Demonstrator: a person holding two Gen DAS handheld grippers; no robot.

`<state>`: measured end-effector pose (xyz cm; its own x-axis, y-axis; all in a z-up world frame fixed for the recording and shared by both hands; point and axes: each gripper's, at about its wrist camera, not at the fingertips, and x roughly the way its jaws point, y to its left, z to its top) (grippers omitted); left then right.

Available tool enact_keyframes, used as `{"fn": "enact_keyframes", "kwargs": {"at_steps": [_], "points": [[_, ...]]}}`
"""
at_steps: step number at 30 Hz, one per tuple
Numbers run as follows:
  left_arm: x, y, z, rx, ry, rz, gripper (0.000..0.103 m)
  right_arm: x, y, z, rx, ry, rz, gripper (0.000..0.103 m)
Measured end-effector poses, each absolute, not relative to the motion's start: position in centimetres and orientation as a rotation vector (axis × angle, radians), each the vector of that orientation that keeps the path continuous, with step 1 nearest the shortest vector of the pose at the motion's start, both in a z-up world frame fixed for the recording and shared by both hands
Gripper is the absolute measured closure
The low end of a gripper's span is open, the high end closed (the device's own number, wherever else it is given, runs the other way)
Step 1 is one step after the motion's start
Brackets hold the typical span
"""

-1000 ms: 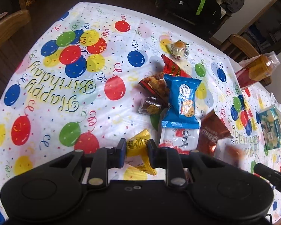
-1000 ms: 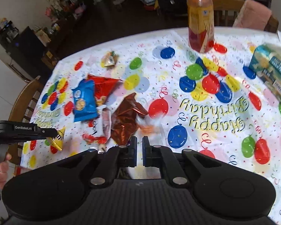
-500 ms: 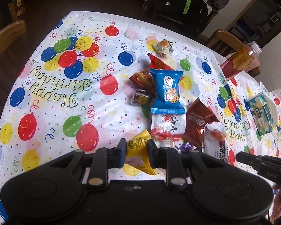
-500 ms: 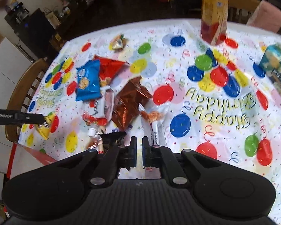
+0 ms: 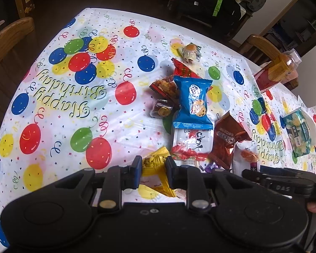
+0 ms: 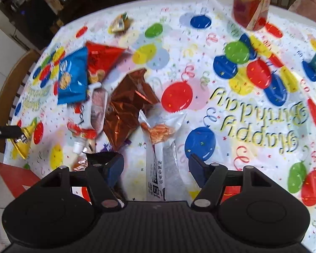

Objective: Organize snacks
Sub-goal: 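Close the left tool on the yellow packet while the right tool grasps the white stick packet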

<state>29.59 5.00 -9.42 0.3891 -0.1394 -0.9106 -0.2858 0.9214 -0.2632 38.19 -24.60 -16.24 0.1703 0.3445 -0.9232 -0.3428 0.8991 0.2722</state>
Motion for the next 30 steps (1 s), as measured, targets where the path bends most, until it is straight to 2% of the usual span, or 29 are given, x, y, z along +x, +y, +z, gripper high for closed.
{"fn": "enact_keyframes", "kwargs": {"at_steps": [3,5,6,8,10,13,20,30], "points": [[29.6,5.0,-9.6,-0.41,1.182,0.1,0.082,38.3,-23.9,-17.0,-0.026,1.318,0.496,0.037],[29.7,4.9,-9.7,-0.41,1.184,0.101,0.081,38.5,-23.5,-17.4,-0.042,1.324,0.503,0.046],[29.7,4.9,-9.7,-0.411,1.186,0.102,0.081,38.5,-23.4,-17.6,-0.045,1.331,0.505,0.055],[29.6,4.9,-9.7,-0.41,1.186,0.102,0.081,38.5,-23.2,-17.8,-0.057,1.335,0.504,0.06],[29.6,4.9,-9.7,-0.408,1.186,0.099,0.081,38.5,-23.2,-17.8,-0.072,1.324,0.507,0.074],[29.6,4.9,-9.7,-0.408,1.186,0.099,0.081,38.4,-23.5,-17.6,-0.059,1.324,0.506,0.08],[29.0,4.7,-9.3,-0.404,1.181,0.082,0.082,37.5,-24.6,-15.4,-0.029,1.3,0.501,0.082],[27.3,4.0,-7.2,-0.379,1.152,0.025,0.082,34.1,-26.7,-8.4,0.002,1.221,0.511,0.083]]}}
